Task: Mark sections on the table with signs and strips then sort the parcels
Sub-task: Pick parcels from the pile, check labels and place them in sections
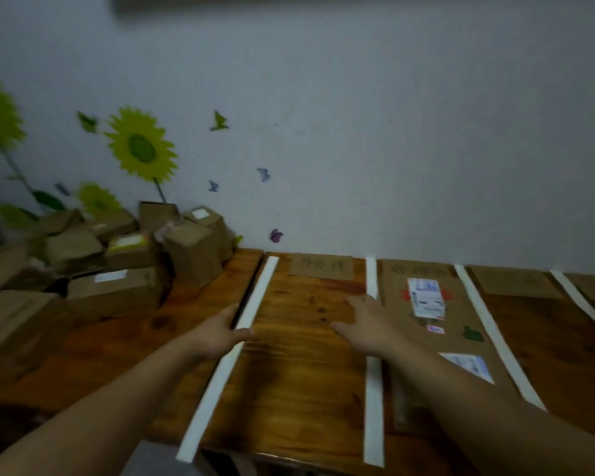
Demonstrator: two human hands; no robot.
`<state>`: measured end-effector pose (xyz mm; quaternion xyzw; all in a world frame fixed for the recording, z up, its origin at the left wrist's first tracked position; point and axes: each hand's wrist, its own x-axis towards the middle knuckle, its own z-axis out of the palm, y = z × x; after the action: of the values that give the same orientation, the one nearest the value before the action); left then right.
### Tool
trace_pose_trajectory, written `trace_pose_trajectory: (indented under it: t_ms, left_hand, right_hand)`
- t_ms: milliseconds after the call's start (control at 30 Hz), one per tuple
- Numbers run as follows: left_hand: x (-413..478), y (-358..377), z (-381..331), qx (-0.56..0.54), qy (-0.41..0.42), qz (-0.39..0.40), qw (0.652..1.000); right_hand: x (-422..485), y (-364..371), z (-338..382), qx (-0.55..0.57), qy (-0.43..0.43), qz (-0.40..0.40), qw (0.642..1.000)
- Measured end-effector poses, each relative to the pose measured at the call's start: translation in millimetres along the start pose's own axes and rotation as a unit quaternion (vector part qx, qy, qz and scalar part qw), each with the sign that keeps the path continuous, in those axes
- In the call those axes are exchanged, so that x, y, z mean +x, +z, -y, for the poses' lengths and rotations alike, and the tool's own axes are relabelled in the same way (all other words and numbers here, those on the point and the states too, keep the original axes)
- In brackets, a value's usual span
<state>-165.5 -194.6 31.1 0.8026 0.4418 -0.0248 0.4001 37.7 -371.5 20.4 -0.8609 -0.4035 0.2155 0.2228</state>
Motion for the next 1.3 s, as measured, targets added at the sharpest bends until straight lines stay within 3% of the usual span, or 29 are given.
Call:
trace_pose_trajectory:
  t_ms: [133,367,633,800,1067,1300]
  left_hand:
    - [-19,-90,64,-0.023,-0.02,-0.069,0.997]
    - [-51,-220,181,-0.036,-0.049,-0.123,0.991]
    - [-25,-294,266,-0.083,-0.103,-0.127,0.983]
    - [41,-318,269,-0.08,-0.095,-0.1,0.987]
    - [187,-351,244,-0.068,-0.096,-0.049,0.992]
    - [278,-339,228,-0.198,-0.059,-0.014,0.978]
  right_hand:
    - [22,36,98,-0.015,-0.022,0.032,0.999]
    - [53,116,253,-0.018,-0.091,0.064,0.994]
    - [106,171,347,-0.019,-0.102,0.105,0.989]
    - [173,186,378,0.003,-0.079,0.107,0.991]
    - [306,212,408,0.137,-0.024,0.119,0.983]
    - [359,243,417,0.22,0.058,0.114,0.967]
